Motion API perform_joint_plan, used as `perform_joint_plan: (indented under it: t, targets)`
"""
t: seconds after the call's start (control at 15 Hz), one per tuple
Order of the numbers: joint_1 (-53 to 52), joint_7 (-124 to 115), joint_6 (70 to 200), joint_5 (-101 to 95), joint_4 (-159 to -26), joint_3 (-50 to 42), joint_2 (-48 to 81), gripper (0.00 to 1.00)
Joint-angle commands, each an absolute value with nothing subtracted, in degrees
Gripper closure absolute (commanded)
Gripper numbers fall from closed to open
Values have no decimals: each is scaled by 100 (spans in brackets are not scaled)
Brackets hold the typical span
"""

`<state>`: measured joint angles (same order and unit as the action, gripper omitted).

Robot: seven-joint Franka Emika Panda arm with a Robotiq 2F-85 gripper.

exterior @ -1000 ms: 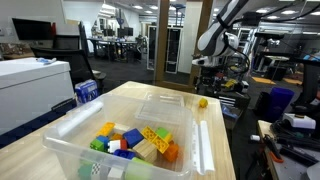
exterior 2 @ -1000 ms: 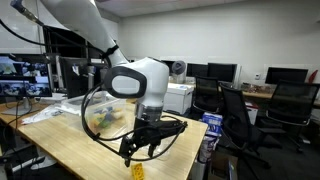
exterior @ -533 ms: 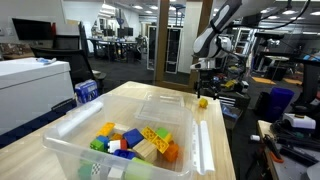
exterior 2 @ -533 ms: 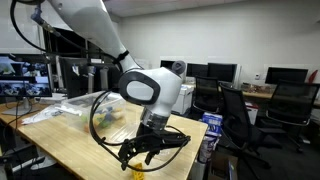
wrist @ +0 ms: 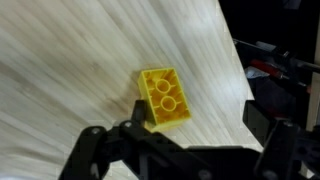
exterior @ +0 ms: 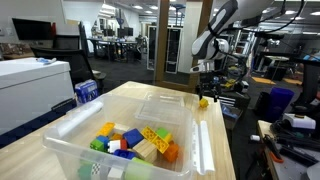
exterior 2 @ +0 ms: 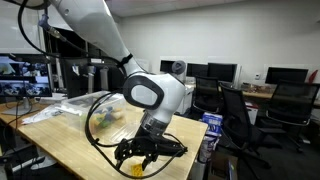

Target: Put the yellow block in the storage box

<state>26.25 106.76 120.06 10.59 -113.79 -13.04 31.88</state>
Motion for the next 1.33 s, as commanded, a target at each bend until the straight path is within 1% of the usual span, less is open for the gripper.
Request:
perform_joint_plan:
  t: [0.0,0.07,0.13,0.4,0.8,0.87,0.93,1.27]
  targets:
    - [2767,10143,12134,1121,-11398,-1268,3228,0]
    - [2800,10036,12156,1146,-11401,-1256,3227,25]
    - [2809,9889,12201,1149,-11404,-1260,3224,26]
    - [2842,9172,12230,1180,-11371,-1259,3225,55]
    - [2803,8645,12227,1060,-11424,-1183,3189,93]
    - [2814,8621,12186,1072,-11413,-1159,3191,98]
    - [2815,8599,12169,1071,-11412,-1145,3184,100]
    - [2799,8594,12093,1068,-11443,-1050,3060,99]
